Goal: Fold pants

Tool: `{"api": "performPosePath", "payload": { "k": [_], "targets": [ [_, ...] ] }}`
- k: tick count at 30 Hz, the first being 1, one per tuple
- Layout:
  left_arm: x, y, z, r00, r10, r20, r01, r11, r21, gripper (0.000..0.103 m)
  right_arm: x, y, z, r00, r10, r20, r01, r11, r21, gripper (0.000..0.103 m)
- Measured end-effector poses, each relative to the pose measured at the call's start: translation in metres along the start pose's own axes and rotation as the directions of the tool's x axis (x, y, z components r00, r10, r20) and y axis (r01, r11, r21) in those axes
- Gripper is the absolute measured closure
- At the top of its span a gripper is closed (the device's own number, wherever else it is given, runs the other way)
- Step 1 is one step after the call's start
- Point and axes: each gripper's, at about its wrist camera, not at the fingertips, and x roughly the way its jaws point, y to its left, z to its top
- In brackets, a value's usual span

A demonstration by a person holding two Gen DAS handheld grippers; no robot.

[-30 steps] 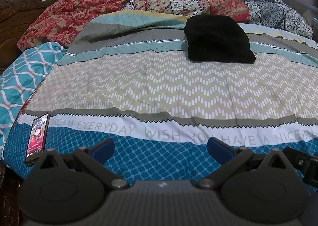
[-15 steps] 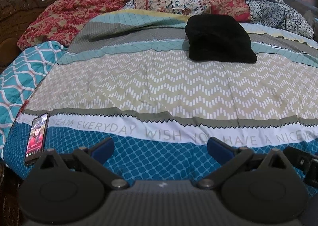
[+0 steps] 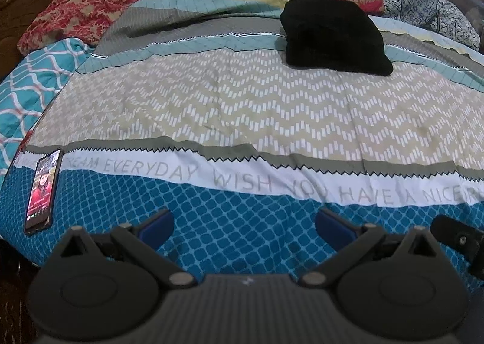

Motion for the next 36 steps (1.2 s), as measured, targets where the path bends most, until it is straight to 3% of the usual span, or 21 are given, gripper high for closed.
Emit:
{"api": "performPosePath", "payload": {
  "k": [36],
  "targets": [
    [0.0099, 0.0023, -0.0049, 0.998, -0.007, -0.057, 0.008, 1.000, 0.008, 0.000, 0.0014, 0.0005, -0.0027, 1.000, 0.003, -0.017, -0.003, 1.000, 0.002, 0.007]
  ]
}}
